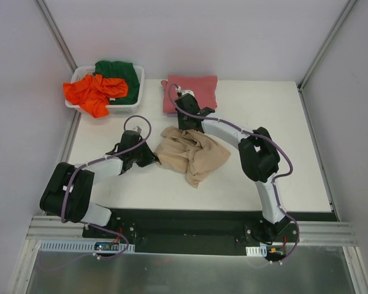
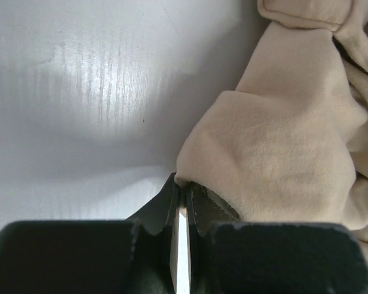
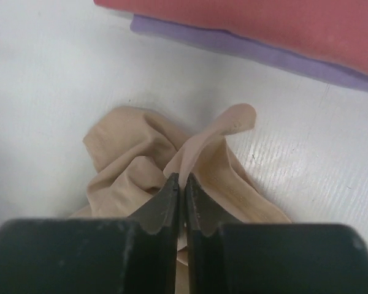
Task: Fold and stack the t-shirts
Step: Flatten out the tshirt
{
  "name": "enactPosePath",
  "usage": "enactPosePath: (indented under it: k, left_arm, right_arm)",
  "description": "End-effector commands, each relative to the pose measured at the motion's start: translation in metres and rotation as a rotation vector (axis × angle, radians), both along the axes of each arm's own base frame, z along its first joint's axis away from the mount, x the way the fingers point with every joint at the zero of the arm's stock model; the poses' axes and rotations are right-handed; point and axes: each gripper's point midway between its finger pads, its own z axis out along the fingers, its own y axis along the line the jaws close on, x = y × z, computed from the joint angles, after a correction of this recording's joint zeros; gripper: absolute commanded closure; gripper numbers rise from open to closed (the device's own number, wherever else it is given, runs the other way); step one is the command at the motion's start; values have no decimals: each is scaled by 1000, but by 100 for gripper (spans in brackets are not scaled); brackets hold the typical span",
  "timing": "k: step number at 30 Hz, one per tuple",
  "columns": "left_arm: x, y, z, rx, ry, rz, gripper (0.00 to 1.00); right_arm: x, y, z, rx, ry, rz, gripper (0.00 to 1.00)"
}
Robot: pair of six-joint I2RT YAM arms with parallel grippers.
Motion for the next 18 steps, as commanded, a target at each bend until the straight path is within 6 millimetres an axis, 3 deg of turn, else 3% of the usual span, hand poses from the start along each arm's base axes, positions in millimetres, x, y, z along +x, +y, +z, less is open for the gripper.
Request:
enactPosePath:
  k: [1,6,9,14,18]
  left_arm:
    - [8,19,26,97,-103,45,100]
    - [11,44,72,172,-228,130,100]
    - [11,62,120,203,-347,205,100]
    - [3,94,218,224,-600,338,100]
    - [-19,121,304,241,-809,430,100]
  right_arm:
    - [20,2,62,42,-168,-38,99]
    - [9,-37,132,39,-347,-86,100]
    - [-7,-68,178,16,-438,-112,100]
    - [-49,-124,271,31,-598,-142,100]
    - [-94,-172,345,86,-734,-168,100]
